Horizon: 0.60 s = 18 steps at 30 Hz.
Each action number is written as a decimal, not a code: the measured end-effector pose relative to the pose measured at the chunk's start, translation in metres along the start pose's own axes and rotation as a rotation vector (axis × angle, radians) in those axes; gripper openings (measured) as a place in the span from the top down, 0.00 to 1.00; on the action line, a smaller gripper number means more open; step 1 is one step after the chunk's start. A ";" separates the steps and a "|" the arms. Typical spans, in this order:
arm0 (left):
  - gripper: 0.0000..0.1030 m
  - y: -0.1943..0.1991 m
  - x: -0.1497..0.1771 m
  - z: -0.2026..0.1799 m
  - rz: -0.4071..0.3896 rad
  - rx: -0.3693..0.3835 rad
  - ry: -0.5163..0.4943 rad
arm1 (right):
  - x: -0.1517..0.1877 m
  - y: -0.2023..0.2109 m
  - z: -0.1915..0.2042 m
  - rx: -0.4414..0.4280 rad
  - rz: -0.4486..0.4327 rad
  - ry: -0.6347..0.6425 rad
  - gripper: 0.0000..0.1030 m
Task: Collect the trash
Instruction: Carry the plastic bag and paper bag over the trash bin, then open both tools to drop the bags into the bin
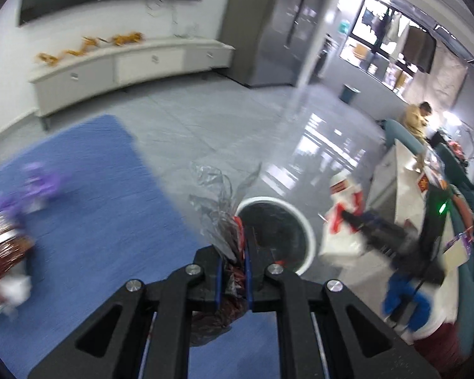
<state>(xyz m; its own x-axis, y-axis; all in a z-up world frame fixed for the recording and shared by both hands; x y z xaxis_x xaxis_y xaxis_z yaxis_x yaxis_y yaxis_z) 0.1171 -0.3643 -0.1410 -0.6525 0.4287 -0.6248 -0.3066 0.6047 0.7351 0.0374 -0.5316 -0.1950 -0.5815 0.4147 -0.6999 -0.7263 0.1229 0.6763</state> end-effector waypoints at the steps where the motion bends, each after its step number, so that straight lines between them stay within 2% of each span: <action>1: 0.90 -0.015 -0.007 -0.009 0.013 0.017 -0.001 | 0.001 -0.008 -0.007 0.014 0.010 -0.012 0.74; 8: 0.89 -0.117 -0.048 -0.056 0.079 0.080 0.009 | 0.006 -0.061 -0.056 0.086 0.071 -0.068 0.73; 15: 0.87 -0.186 -0.049 -0.065 0.158 0.113 0.054 | 0.008 -0.092 -0.077 0.115 0.099 -0.099 0.71; 16: 0.86 -0.192 -0.047 -0.065 0.167 0.116 0.060 | 0.010 -0.094 -0.079 0.118 0.103 -0.101 0.70; 17: 0.81 -0.201 -0.046 -0.065 0.181 0.118 0.071 | 0.011 -0.099 -0.081 0.123 0.111 -0.101 0.69; 18: 0.71 -0.206 -0.046 -0.065 0.189 0.119 0.077 | 0.012 -0.103 -0.081 0.126 0.117 -0.102 0.68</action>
<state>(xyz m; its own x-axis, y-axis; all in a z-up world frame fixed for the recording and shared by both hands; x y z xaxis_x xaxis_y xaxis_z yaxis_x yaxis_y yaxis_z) 0.1654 -0.5516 -0.2466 -0.7426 0.4924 -0.4539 -0.0934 0.5950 0.7983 0.0753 -0.6126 -0.2912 -0.6148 0.5208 -0.5922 -0.6005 0.1776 0.7796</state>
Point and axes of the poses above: each gripper's, at about its wrist camera, not at the fingertips, and y roughly against the way its jaws point, z to its left, x to its underside, the point moved 8 cm from there along -y, roughly the way its jaws point, and after that the axes turned 1 degree about x, right-handed, at the moved point
